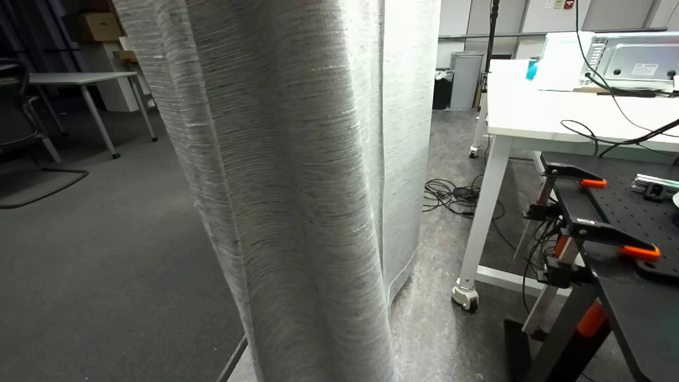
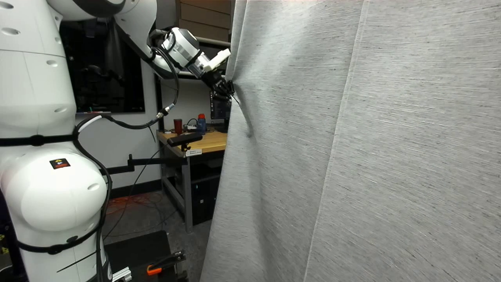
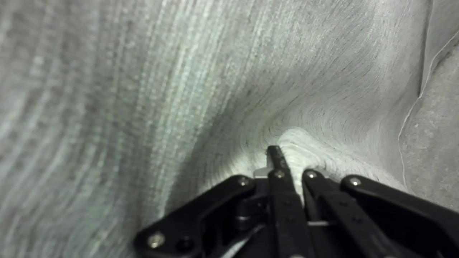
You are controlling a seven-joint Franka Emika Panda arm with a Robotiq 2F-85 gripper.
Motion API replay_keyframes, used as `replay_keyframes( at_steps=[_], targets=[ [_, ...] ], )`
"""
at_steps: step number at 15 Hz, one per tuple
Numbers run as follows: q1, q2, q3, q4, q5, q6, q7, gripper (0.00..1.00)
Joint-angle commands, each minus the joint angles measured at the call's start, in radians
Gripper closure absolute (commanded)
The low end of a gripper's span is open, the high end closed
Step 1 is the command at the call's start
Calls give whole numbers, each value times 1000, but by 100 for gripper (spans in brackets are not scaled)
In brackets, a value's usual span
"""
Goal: Close the curtain
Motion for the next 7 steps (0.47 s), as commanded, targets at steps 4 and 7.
replay_keyframes(
  at_steps=[4,7],
  targets=[
    [2,18,5,-10,9,24,22,100],
    [2,18,4,-11,5,29,29,100]
  ],
)
